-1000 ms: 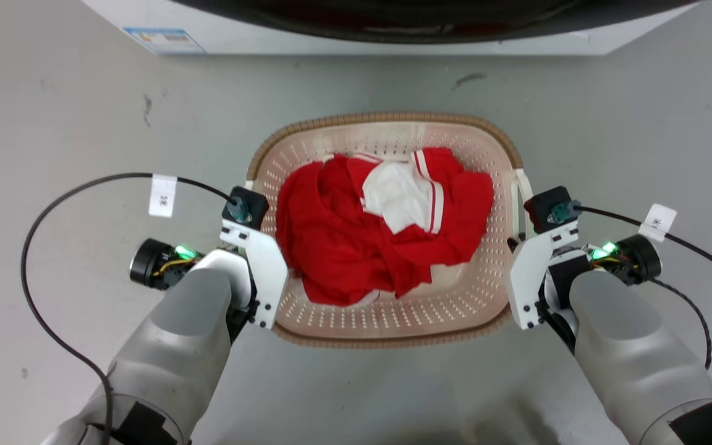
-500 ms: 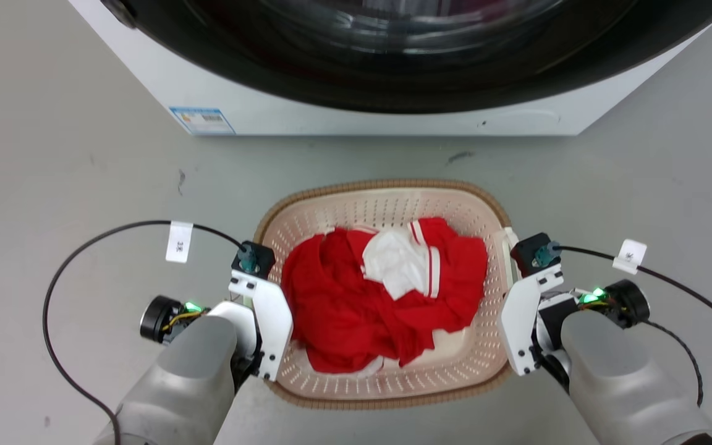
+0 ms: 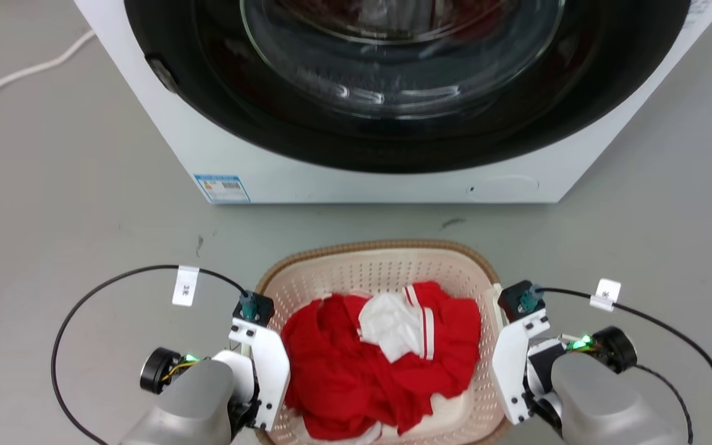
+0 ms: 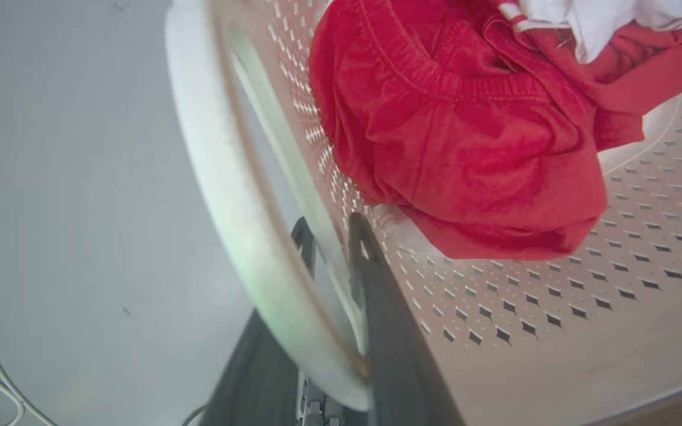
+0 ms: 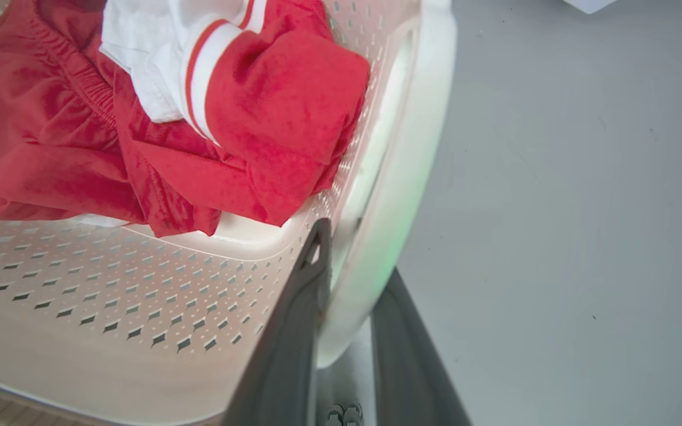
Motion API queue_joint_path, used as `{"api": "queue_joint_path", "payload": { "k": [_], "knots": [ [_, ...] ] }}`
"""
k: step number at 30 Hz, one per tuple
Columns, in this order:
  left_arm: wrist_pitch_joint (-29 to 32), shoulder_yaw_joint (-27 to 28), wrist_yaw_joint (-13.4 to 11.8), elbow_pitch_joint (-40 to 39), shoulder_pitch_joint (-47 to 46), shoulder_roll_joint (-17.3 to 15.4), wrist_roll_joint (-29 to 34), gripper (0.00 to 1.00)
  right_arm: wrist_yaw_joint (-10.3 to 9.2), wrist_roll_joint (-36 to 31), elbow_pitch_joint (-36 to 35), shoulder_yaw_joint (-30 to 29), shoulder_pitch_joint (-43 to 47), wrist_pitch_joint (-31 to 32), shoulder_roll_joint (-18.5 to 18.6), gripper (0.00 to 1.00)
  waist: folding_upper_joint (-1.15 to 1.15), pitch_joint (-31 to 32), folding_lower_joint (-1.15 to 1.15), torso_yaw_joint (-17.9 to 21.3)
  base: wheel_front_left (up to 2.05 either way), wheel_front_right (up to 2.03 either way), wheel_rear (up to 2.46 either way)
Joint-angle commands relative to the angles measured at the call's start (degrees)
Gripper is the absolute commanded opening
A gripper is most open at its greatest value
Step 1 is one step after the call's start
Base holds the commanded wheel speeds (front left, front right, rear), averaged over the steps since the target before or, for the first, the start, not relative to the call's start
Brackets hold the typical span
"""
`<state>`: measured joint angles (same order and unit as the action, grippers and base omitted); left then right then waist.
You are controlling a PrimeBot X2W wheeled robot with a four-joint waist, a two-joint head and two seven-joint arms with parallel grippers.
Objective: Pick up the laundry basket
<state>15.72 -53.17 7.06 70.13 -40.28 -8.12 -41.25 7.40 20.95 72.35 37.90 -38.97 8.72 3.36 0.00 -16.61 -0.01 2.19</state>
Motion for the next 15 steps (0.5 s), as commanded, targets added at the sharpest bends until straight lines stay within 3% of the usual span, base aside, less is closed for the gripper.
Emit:
{"api": "queue_joint_path", "payload": {
  "k": [1,15],
  "knots": [
    [0.62,-0.90,0.65,-0.82,1.10,1.00,-0.27,0.00,0.16,0.53,-0.89,0.98,0.80,0.16,-0.85,0.00,0.00,2.11,0.01,-0.04,0.00,0.00,0.00],
    [4.16,-5.29,0.65,-1.16,5.27,0.92,-5.40,0.00,0.17,6.91,-1.63,7.40,4.84,3.78,-0.97,0.00,0.00,10.64,0.01,0.07,0.00,0.00,0.00]
  ]
}}
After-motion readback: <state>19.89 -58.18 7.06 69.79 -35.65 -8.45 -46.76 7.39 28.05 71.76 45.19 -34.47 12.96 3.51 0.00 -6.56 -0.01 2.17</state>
